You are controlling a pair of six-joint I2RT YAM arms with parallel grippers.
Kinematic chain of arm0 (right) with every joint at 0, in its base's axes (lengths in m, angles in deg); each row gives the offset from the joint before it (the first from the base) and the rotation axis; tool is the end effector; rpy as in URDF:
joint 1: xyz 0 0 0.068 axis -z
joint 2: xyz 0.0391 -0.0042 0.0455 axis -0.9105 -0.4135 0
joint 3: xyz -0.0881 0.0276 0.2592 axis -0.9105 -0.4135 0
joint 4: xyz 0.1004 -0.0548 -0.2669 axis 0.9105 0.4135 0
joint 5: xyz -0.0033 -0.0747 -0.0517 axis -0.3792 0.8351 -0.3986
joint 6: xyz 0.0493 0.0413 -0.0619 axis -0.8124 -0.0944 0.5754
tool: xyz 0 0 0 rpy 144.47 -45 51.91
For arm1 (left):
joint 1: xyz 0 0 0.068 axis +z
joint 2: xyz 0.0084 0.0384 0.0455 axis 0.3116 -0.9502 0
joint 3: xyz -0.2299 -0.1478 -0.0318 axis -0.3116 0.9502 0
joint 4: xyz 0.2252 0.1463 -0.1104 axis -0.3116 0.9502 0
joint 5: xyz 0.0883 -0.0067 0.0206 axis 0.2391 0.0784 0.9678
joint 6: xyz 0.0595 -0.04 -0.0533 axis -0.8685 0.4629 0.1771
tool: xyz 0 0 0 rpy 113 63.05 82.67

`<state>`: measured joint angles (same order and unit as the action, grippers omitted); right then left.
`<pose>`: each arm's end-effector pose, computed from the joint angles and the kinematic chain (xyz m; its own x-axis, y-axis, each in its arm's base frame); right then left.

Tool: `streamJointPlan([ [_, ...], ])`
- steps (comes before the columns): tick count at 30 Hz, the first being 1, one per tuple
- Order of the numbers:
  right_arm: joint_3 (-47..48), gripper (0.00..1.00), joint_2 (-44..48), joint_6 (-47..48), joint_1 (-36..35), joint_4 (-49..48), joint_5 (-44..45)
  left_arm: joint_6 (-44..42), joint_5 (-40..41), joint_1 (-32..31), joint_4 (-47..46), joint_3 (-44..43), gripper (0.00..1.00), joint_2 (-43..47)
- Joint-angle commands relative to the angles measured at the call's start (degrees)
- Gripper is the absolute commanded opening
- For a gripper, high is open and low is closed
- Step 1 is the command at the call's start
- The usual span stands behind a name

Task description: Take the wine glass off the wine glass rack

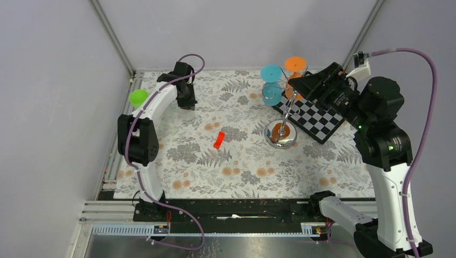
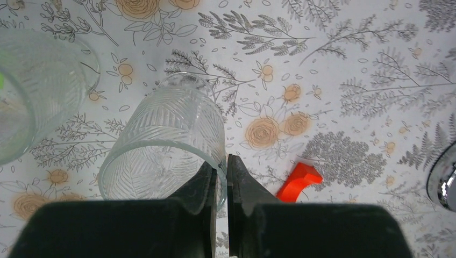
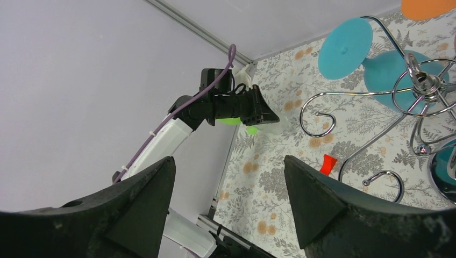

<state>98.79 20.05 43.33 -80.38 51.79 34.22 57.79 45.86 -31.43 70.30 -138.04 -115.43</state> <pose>0.2001 0.0768 0.5462 -0.3699 0.6101 -0.7007 -0.3739 0.5927 0.7134 0.4464 -0.1044 0.2280 -0.8825 -0.1807 -0.4342 -0.1179 0.9787 -0.1678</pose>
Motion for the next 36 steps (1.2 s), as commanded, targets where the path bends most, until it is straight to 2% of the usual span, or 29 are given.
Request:
streamJointPlan([
  [1,2.43,0.81,0.48,2.42,0.55,-0.39,0.97,-1.64,3.01,0.27,-2.50,-4.37,0.00,-1.05],
  [8,1.83,0.81,0.44,2.20,0.94,-0.32,1.30,-2.02,3.28,0.32,-1.98,-4.88,0.00,-3.52],
  [14,5.07,0.80,-2.78,0.65,3.19,5.68,-1.59,-1.85,2.85,0.36,1.01,-7.67,0.22,-3.08],
  [18,4.66,0.80,-2.98,0.43,3.88,5.93,-2.09,-1.97,3.23,0.36,1.87,-8.30,0.36,-2.19],
  [24,5.31,0.80,-3.37,0.98,5.99,6.65,-3.55,-2.11,3.38,0.52,3.25,-10.73,0.43,0.92],
  [28,9.00,0.80,-4.88,3.43,8.68,10.58,-3.56,-2.16,1.92,0.67,4.96,-14.17,0.51,4.76],
  [31,13.84,0.80,-7.24,7.29,10.33,16.32,0.78,-2.01,-5.01,0.79,5.75,-16.51,0.55,8.96],
  [34,18.51,0.80,-10.18,11.59,11.61,20.71,5.66,-0.62,-14.74,0.80,2.76,-16.15,0.64,14.40],
  [36,22.35,0.76,-13.60,14.15,12.40,24.23,8.10,0.45,-21.98,0.80,-0.46,-14.58,0.72,18.19],
])
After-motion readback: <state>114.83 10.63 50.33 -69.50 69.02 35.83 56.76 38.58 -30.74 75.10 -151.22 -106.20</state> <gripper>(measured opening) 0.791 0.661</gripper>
